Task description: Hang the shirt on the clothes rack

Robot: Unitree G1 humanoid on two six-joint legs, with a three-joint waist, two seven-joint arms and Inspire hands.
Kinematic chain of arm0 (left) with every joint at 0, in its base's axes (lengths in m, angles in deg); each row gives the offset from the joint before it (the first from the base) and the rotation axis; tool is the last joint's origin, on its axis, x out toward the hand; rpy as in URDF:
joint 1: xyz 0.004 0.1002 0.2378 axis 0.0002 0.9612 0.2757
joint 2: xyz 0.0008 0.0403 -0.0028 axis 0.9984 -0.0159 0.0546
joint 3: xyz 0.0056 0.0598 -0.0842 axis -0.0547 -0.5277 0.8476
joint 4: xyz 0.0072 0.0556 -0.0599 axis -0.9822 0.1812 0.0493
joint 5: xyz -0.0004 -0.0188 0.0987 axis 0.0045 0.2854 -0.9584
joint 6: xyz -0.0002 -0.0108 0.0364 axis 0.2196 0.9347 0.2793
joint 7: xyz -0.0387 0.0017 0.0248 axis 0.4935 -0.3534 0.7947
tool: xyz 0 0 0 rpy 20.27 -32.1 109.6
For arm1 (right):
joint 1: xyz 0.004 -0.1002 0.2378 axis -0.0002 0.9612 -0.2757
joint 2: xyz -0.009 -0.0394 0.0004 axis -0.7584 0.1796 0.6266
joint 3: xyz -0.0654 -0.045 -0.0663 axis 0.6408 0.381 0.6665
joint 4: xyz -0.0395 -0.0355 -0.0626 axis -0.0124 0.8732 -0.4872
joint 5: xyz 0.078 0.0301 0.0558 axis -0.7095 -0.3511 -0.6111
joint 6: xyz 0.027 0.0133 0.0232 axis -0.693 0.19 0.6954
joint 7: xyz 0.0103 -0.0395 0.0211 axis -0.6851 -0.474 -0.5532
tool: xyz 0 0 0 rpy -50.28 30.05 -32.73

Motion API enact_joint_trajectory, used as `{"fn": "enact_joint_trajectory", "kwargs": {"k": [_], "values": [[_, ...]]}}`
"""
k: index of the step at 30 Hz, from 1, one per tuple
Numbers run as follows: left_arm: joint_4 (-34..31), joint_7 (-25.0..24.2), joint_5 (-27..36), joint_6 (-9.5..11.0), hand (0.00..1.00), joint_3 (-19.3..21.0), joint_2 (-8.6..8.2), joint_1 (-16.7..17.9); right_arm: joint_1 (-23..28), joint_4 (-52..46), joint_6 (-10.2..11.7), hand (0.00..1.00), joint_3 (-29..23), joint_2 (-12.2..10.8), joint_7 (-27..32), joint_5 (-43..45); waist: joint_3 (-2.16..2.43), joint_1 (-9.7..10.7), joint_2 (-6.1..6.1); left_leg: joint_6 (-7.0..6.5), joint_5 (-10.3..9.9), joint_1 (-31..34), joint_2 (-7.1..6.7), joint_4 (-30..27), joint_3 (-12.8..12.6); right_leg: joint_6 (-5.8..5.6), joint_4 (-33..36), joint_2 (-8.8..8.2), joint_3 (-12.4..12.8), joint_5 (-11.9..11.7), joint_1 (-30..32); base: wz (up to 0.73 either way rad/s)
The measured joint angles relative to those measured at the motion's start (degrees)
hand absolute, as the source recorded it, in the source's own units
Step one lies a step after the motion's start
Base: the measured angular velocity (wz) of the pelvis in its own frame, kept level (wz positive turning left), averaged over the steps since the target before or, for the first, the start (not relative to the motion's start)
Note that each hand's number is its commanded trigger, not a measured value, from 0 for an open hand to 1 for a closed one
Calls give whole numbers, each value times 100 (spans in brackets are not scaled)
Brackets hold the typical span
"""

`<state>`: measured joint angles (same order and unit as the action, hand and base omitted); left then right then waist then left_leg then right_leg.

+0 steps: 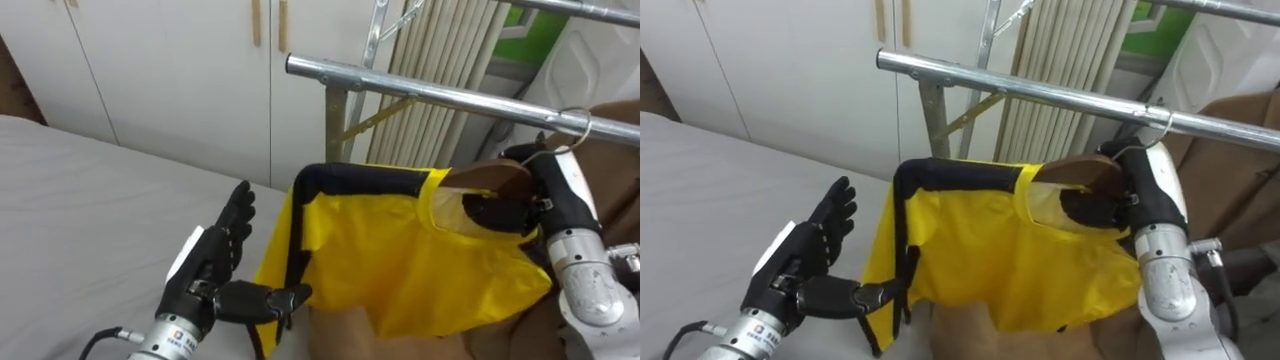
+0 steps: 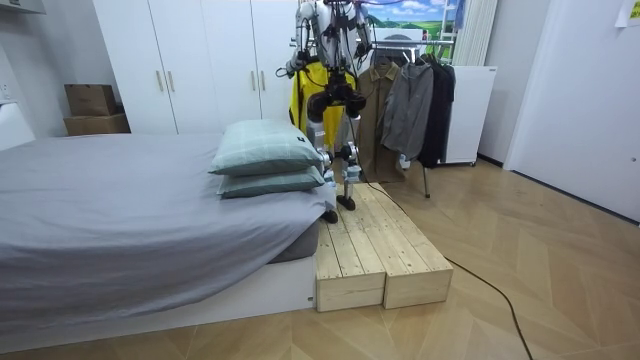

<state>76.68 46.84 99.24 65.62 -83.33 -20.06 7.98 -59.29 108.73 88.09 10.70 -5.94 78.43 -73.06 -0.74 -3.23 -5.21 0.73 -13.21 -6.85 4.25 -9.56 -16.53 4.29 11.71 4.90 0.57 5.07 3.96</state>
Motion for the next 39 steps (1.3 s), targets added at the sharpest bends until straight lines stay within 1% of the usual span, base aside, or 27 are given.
{"fn": "enact_joint_trajectory", "kwargs": {"k": [1, 2, 4, 5, 7, 9, 16, 20, 21, 23, 27, 30, 35, 39], "values": [[0, -8, 1, 0, 0, -4, 1, -1, -15, 55, -7, 100, 2, 0, -61, -74, -2, -3, -10, 0, 0, -6, 0, 1, 10, 0, 0, 0, -22, 0, -6, 8], [3, -11, -1, -3, 0, -7, 1, -1, -50, 211, -13, 100, 6, 0, -172, -185, -9, -8, -34, 0, 0, -18, 0, 3, 21, 4, -2, -4, -96, -3, -18, 5], [23, -11, -1, -9, 0, -14, 1, 0, -59, 424, -101, 100, 11, -1, -318, -317, -24, -24, -64, 1, 0, -53, -7, 12, 87, 12, -16, -23, -215, 0, -73, 13], [27, -11, -1, -15, 0, -23, 2, 0, -59, 565, -161, 100, 13, -1, -384, -374, -29, -21, -88, 3, 1, -61, -14, 10, 122, 36, -16, -43, -259, 22, -88, 16], [25, -11, -1, -15, 0, -21, 3, -1, -97, 737, -224, 100, 14, -1, -444, -496, -47, -32, -123, 13, 8, -27, -53, 9, 146, 39, -17, -65, -280, 39, -54, 9], [35, -11, -1, -25, 0, -18, -7, -1, -150, 901, -243, 100, 14, -4, -541, -522, -52, -36, -145, 28, 17, 48, -67, 9, 167, 39, -5, -83, -295, 39, 36, 2], [62, -17, -6, -111, 0, -10, -39, -1, -288, 1131, -250, 100, 13, -4, -584, -522, -47, -44, -148, 28, 18, 68, -69, 5, 169, 40, 16, -89, -302, 30, 80, 0], [68, -17, -8, -263, 0, -8, -38, -1, -349, 1309, -251, 100, 13, -4, -633, -523, -46, -70, -146, 28, 18, 69, -58, 5, 169, 42, -4, -76, -302, 29, 70, 0], [68, -18, -12, -284, 0, -7, -39, -1, -399, 1415, -298, 100, 11, -4, -639, -523, -45, -77, -143, 28, 18, 69, -58, 5, 170, 42, -8, -75, -303, 29, 53, 0], [69, -18, -73, -326, 0, -2, -38, -2, -508, 1664, -319, 100, 10, -4, -667, -562, -44, -100, -140, 28, 18, 50, -52, 2, 172, 42, -15, -73, -310, 29, 7, 0], [99, -18, -180, -330, 0, 0, -31, -2, -742, 2139, -327, 100, 4, -4, -712, -690, -44, -107, -139, 28, 18, 42, -47, 2, 177, 43, -16, -74, -357, 28, -7, 0], [132, -18, -187, -338, 0, 0, -28, 0, -751, 2275, -327, 100, 5, -4, -725, -703, -46, -127, -136, 28, 18, 42, -49, 2, 187, 43, -18, -81, -403, 28, -10, 0], [131, -17, -193, -338, 0, -3, -15, -1, -763, 2289, -327, 100, 4, -3, -730, -680, -44, -102, -130, 29, 18, 44, -61, 2, 243, 44, -14, -102, -449, 29, -22, 5], [131, -17, -191, -339, 0, -3, 11, -2, -927, 2196, -327, 100, 4, -1, -636, -136, -40, -10, -126, 34, 22, 99, -75, -16, 238, 44, 11, -120, -457, 29, 66, 0]]}}
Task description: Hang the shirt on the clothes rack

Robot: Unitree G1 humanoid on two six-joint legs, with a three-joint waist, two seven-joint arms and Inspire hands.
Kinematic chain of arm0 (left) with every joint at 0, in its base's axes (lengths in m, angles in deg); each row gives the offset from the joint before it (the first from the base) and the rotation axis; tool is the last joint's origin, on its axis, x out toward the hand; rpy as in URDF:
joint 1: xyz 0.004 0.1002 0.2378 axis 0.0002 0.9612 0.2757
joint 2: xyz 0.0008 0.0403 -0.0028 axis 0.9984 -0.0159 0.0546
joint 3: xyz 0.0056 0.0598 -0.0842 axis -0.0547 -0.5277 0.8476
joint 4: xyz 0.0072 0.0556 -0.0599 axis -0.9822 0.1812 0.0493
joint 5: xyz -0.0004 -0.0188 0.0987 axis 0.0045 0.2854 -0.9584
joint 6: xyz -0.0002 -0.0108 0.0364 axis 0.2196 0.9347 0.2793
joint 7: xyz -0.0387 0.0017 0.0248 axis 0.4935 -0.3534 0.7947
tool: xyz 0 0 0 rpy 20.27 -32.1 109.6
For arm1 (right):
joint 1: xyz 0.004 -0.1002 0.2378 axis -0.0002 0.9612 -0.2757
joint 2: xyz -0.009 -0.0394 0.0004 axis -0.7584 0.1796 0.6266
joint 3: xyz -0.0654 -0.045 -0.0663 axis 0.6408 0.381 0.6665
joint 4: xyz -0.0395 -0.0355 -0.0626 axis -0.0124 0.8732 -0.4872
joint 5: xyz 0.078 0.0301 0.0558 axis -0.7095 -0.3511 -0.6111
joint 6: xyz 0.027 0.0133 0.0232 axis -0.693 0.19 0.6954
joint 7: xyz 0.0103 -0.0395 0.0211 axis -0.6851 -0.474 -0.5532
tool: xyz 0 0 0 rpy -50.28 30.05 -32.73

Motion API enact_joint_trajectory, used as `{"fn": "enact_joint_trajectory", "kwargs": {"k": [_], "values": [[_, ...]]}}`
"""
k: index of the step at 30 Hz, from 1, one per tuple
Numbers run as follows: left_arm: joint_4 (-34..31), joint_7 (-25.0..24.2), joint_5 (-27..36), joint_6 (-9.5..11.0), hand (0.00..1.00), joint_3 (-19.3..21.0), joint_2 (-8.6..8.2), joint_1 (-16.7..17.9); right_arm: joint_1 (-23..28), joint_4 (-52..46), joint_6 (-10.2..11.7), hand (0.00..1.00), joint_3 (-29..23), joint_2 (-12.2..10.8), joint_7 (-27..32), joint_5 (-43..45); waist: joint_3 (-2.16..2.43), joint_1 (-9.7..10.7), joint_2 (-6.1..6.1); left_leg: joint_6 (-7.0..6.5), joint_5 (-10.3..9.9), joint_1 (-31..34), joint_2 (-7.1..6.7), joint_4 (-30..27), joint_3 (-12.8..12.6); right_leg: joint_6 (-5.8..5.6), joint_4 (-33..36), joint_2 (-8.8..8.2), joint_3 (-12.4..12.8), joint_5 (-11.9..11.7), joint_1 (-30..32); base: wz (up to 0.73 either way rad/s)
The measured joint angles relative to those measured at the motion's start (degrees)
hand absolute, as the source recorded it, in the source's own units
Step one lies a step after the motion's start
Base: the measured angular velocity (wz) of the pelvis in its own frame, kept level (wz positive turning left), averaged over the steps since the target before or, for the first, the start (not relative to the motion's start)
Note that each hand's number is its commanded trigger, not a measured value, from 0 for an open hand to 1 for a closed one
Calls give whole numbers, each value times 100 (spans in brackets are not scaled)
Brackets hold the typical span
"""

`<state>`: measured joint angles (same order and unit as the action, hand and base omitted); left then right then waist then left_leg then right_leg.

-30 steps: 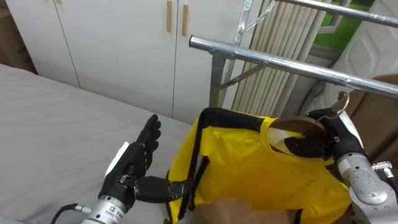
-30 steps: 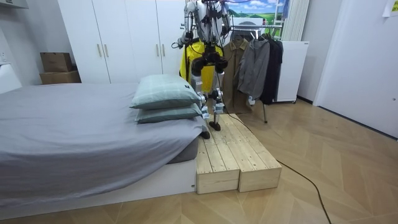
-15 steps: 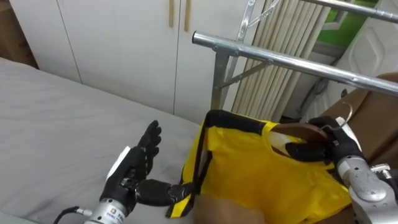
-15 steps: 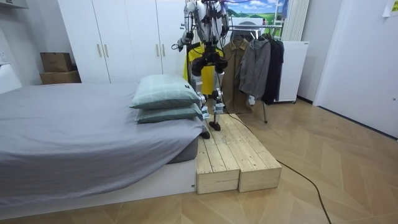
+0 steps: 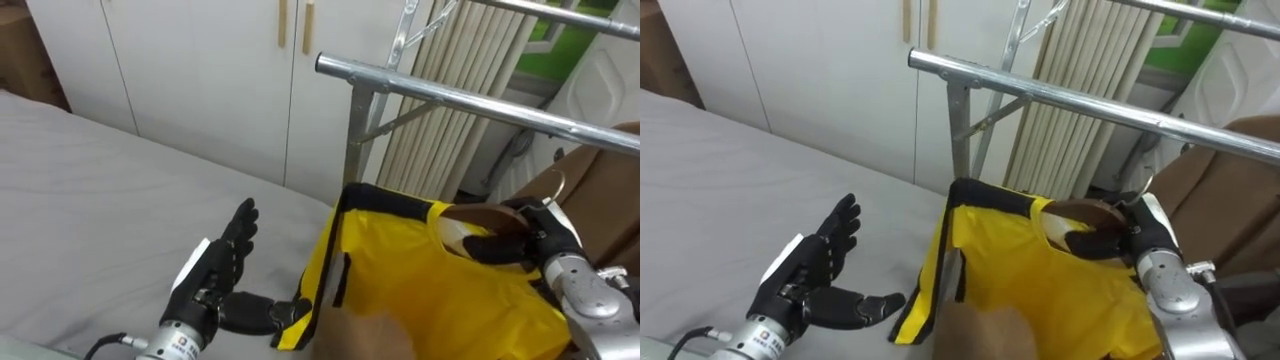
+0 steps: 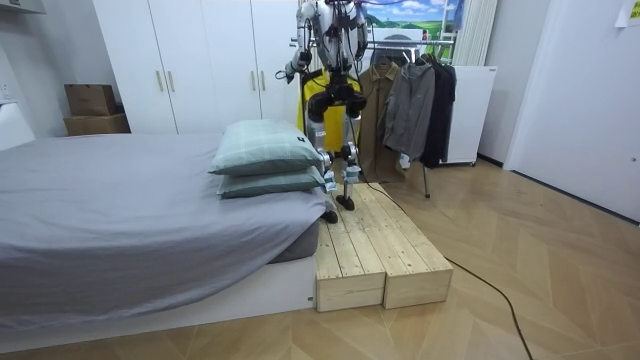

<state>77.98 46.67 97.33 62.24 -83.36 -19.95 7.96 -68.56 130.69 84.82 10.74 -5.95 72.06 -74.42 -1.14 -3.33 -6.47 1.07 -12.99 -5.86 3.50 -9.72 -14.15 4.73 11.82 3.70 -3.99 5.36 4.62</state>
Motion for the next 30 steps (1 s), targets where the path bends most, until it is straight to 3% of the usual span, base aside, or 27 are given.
{"fn": "enact_joint_trajectory", "kwargs": {"k": [5, 12, 17, 23, 30], "values": [[26, 1, 20, 1, 0, -8, -34, 0, -247, -395, -12, 100, -17, 13, 506, 1306, 12, 109, 2, 0, 0, 55, 3, -88, -10, 4, 79, -13, 0, -3, 24, -1], [41, 0, 170, 3, 0, -162, 0, 5, -222, -851, 101, 100, 51, 12, 1372, 2163, 14, 145, 9, 0, 1, 11, 18, -116, -15, 20, 108, 2, 7, -12, -11, 0], [39, 0, 286, 8, 0, -227, 1, 4, -209, -851, 100, 100, 107, 12, 1447, 2343, 14, 133, 10, 1, 1, 21, 3, -118, -96, 25, 193, -1, 89, -11, 71, -8], [39, 0, 367, 26, 0, -224, 76, 5, -183, -951, 99, 100, 106, 12, 1589, 3374, 19, 189, 18, 7, 5, 79, -5, -120, -159, 24, 282, 3, 158, -10, 198, -6], [38, 0, 488, 191, 0, -229, 58, 8, 27, -1384, 106, 100, 112, 12, 1606, 3807, 21, 337, 21, 10, 7, 113, 16, -136, -159, 26, 299, 34, 194, -11, 236, -3]]}}
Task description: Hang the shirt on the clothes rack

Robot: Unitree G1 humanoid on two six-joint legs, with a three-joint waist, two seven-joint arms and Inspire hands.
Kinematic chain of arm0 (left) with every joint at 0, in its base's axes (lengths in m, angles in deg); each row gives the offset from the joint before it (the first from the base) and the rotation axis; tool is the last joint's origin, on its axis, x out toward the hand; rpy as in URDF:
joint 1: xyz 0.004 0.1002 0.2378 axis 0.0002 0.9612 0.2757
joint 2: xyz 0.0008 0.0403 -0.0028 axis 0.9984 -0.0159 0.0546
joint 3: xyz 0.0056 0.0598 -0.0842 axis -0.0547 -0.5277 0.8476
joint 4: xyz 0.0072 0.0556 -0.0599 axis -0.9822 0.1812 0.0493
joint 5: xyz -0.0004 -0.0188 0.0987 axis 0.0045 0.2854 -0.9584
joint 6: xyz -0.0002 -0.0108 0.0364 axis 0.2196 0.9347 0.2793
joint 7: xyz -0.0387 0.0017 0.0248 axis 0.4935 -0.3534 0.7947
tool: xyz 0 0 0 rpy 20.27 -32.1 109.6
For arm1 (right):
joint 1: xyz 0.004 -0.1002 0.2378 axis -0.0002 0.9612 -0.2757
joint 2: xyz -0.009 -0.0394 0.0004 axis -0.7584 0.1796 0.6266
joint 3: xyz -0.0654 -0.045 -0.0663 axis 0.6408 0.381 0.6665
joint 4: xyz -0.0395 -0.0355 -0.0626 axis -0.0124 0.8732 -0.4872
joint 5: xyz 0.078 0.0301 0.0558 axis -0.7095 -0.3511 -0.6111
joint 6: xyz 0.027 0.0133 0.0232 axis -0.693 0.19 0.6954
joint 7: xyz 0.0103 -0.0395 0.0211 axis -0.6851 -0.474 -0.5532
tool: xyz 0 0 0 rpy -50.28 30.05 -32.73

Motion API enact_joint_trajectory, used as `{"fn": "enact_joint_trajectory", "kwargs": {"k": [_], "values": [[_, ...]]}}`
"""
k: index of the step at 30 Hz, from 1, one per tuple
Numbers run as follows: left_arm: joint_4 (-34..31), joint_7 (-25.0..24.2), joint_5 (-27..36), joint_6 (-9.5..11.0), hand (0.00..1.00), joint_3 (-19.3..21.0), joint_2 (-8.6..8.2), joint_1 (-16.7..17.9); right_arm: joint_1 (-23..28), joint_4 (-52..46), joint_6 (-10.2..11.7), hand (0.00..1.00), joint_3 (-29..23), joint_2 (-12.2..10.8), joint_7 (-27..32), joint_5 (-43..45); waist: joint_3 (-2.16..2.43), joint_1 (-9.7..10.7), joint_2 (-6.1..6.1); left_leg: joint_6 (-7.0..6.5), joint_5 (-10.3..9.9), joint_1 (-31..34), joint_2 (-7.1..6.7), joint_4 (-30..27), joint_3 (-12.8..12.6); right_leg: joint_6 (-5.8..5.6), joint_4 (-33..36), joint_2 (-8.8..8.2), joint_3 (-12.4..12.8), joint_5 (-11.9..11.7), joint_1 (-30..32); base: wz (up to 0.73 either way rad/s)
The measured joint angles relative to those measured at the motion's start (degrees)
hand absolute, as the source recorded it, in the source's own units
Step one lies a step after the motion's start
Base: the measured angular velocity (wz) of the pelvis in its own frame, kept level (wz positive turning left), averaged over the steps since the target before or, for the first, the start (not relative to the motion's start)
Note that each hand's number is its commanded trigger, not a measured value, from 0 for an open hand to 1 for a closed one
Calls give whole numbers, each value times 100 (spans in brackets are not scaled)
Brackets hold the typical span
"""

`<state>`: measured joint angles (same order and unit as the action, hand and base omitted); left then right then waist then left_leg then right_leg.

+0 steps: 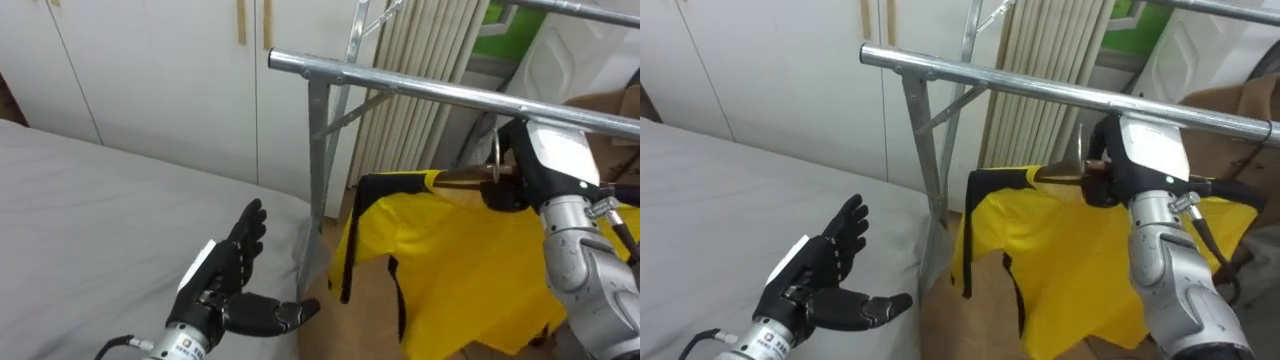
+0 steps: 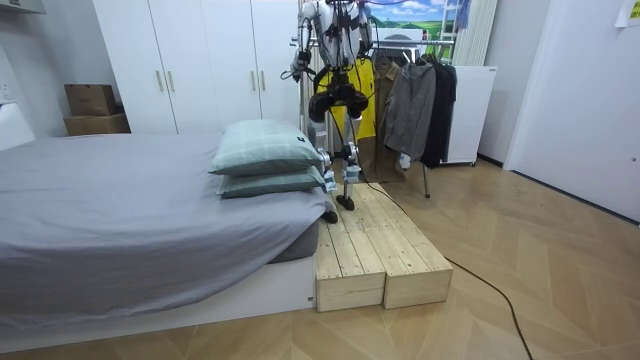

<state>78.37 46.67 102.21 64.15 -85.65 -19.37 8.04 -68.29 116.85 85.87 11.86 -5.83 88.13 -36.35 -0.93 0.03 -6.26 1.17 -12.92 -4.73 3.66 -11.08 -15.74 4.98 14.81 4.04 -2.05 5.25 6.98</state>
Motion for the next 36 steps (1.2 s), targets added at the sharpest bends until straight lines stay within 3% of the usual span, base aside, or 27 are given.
{"fn": "enact_joint_trajectory", "kwargs": {"k": [6, 13, 16, 21, 27, 36], "values": [[-2, 1, 1, 18, 0, 2, -13, 1, 399, -563, -2, 100, 1, 0, -1, 216, 6, 45, 13, 0, 0, -5, 6, -23, 1, 0, 1, 11, 41, 0, -5, -4], [1, 1, 3, 20, 0, 6, -27, 17, 431, -740, 6, 100, 62, 0, 1, 269, -1, 143, 24, 0, 0, -19, -3, -21, 6, 0, -6, 10, 43, 0, -10, 0], [1, 4, 2, 27, 0, -19, -25, 36, 433, -915, 125, 100, 87, -7, 12, 39, -7, 193, 44, 0, -1, -27, -9, -19, 1, 6, -18, 4, 32, -4, -18, 0], [-4, 13, 21, 29, 0, -21, -36, 28, 435, -1045, 213, 100, 116, -10, 23, -941, 7, 153, 200, 0, -1, -57, -33, 42, 3, 17, -20, -4, 35, -12, 11, 0], [-14, 3, 24, 29, 0, -71, -105, 9, 434, -1045, 234, 100, 135, -28, 22, -2235, 37, -2, 253, 26, 18, -75, -29, 69, 10, 41, -14, 9, 42, -52, -9, -1], [1, 2, -12, 4, 0, -106, -146, 29, 433, -1046, 245, 100, 157, -181, -51, -4278, 38, -59, 256, 27, 20, -90, -28, 46, 46, 28, -123, -4, 22, -65, -81, 0]]}}
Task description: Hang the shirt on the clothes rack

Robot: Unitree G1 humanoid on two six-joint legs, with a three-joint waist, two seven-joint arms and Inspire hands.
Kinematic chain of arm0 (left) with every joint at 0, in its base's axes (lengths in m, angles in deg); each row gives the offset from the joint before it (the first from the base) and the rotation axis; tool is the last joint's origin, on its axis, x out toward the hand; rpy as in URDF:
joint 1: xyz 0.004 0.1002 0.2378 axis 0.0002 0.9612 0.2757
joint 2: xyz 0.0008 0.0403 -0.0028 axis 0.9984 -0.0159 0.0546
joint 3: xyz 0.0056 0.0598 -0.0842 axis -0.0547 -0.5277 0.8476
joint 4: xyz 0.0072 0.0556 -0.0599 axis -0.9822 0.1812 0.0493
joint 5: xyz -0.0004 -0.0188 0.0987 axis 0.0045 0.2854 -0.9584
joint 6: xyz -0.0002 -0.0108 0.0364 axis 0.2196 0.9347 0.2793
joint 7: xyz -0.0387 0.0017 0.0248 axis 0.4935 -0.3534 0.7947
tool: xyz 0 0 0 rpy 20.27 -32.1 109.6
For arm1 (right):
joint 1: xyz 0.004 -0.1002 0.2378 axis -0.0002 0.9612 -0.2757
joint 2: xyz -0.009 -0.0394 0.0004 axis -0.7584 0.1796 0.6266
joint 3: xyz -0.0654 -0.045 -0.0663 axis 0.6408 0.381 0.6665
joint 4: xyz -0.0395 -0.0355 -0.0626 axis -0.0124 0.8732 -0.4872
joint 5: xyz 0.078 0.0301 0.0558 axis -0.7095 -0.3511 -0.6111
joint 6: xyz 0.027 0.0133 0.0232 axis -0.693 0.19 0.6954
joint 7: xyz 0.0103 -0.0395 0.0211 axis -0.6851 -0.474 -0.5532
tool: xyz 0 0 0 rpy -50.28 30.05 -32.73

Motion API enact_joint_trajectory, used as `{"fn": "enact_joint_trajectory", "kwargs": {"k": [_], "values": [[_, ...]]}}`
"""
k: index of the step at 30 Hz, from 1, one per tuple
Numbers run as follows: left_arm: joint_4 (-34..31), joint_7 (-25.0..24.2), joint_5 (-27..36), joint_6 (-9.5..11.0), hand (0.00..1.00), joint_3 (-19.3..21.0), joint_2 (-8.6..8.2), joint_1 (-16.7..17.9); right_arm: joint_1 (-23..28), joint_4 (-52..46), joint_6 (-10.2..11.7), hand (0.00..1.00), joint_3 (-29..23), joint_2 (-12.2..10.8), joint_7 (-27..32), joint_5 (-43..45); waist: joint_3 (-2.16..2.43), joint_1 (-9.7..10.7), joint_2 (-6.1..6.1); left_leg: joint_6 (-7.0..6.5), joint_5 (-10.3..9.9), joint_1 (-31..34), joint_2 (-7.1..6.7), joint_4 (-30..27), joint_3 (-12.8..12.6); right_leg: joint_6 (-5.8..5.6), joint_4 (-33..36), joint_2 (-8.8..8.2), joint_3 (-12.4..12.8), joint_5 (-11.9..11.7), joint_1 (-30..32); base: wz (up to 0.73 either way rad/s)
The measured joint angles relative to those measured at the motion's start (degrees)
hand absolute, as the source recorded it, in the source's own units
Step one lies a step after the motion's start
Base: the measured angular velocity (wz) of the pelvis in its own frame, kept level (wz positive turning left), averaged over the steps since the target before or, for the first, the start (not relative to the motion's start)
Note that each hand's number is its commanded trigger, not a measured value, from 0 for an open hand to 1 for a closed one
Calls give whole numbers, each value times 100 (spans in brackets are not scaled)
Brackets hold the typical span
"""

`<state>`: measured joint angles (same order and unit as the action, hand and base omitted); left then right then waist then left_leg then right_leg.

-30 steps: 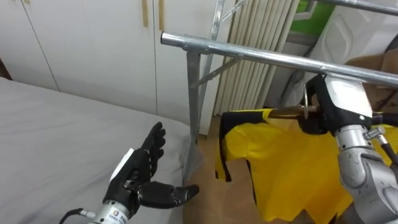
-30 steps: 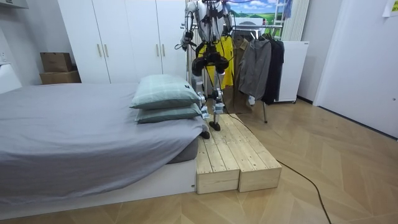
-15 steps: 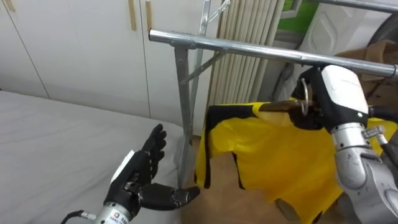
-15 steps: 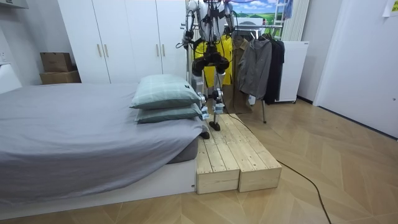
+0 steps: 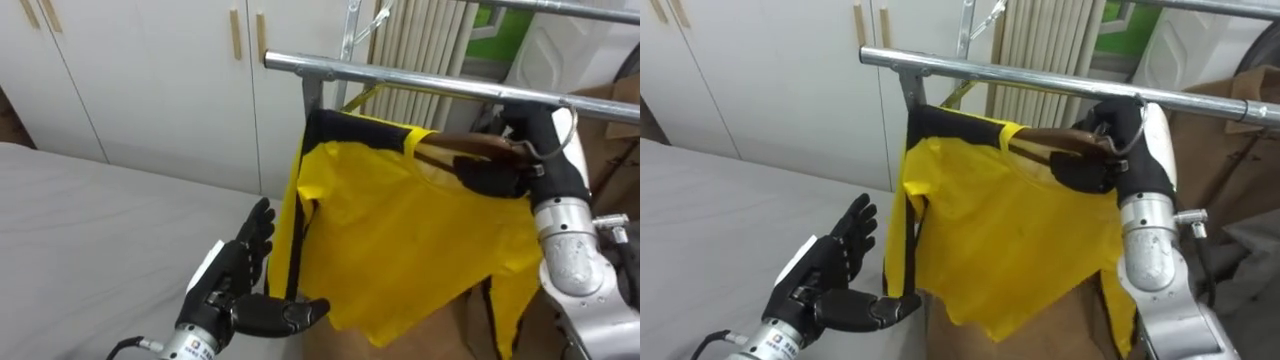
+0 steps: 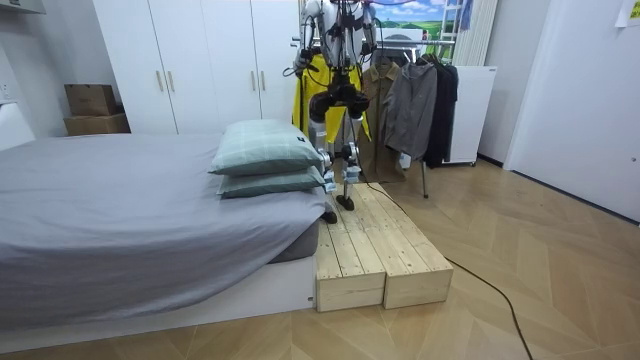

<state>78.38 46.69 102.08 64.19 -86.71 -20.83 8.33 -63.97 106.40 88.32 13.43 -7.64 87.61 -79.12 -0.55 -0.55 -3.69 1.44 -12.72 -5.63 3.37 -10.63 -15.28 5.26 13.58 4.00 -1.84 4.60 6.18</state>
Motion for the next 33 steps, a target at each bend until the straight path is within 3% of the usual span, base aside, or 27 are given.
{"fn": "enact_joint_trajectory", "kwargs": {"k": [9, 16, 20, 26, 31, 33], "values": [[-5, 38, 3, -70, 0, -10, -5, -2, -5, 16, 0, 100, 4, -41, -205, -1334, 2, 1, 15, 0, 0, -13, 13, -10, 50, 5, -5, -7, -65, -23, -60, 2], [-4, 43, 6, -73, 0, -11, -3, -2, -4, 136, -20, 100, 0, -41, -368, -1855, -18, 38, 46, 0, 0, -11, 19, -13, 90, 8, -120, -3, -96, -27, -106, 2], [-6, 39, 7, -85, 0, -11, -3, -3, -4, 235, -108, 100, -13, -37, -498, -2384, -20, 43, 50, 0, 0, 0, 26, -6, 126, 10, -171, 8, -117, -28, -120, 3], [-48, 10, -24, -355, 0, -12, -2, -34, -207, 847, -282, 100, -57, -26, -850, -3070, -22, 55, 64, 0, 0, -4, 29, 37, 135, 9, -191, 17, -119, -28, -140, 0], [-110, 4, -121, -424, 0, -12, 18, -35, -375, 1430, -344, 100, -68, -17, -1155, -3116, -26, 114, 55, 0, 0, -5, 31, 74, 140, 3, -229, 15, -137, -25, -154, 1], [-231, -14, -121, -483, 0, -3, 52, -38, -429, 1730, -468, 100, -191, -9, -1388, -3133, -31, 180, 47, 1, 1, -4, 31, 109, 159, -3, -288, 17, -148, -29, -170, 6]]}}
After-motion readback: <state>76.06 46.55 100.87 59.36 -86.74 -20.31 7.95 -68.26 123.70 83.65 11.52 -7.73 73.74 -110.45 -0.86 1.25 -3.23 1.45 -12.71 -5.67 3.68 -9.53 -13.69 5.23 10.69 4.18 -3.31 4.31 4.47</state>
